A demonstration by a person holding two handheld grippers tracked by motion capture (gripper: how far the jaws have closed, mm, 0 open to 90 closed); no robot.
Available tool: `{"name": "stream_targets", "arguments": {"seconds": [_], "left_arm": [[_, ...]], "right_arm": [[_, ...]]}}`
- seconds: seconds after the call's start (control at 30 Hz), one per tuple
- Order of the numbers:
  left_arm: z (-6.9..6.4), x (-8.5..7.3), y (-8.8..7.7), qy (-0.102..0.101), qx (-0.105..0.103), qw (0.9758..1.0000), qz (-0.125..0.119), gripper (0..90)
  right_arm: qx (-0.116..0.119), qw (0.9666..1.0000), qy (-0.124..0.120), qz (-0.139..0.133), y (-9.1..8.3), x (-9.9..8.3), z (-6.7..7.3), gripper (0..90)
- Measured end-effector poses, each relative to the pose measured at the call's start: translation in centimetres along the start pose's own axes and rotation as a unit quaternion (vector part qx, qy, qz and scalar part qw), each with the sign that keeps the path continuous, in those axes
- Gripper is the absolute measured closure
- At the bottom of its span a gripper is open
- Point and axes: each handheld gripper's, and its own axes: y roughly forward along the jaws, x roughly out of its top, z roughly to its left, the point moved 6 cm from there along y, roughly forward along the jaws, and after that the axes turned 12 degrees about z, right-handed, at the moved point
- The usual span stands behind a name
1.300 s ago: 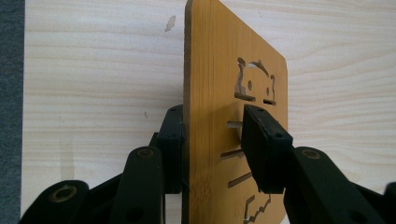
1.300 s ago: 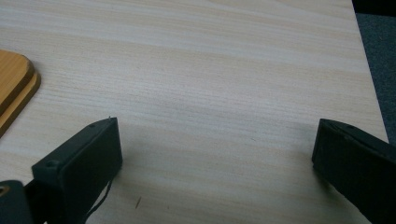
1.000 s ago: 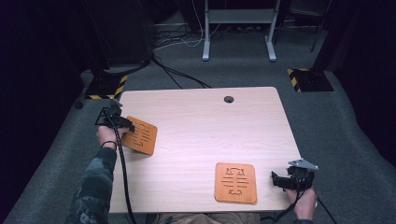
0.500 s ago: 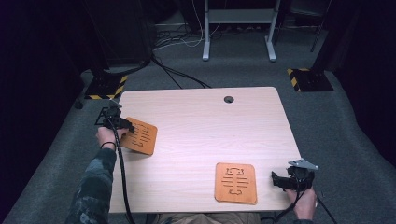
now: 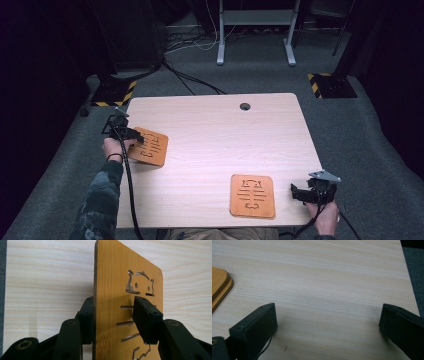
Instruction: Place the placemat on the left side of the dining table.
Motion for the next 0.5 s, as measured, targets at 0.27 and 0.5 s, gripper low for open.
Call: {"name": "stream_targets", "arguments": {"seconds": [0.27, 0.5], "left_arm": [[0.42, -0.02, 0.39, -0.008, -0.012, 0.9999, 0.001, 53.1], [0.5, 0.07, 0.51, -0.001, -0.006, 1.0, 0.0, 52.2]], "right_arm": [[0.0, 1.0, 0.0, 0.0, 0.0, 0.0, 0.0, 0.7], [0.0, 1.0, 0.0, 0.0, 0.0, 0.01, -0.01, 0.7]]}}
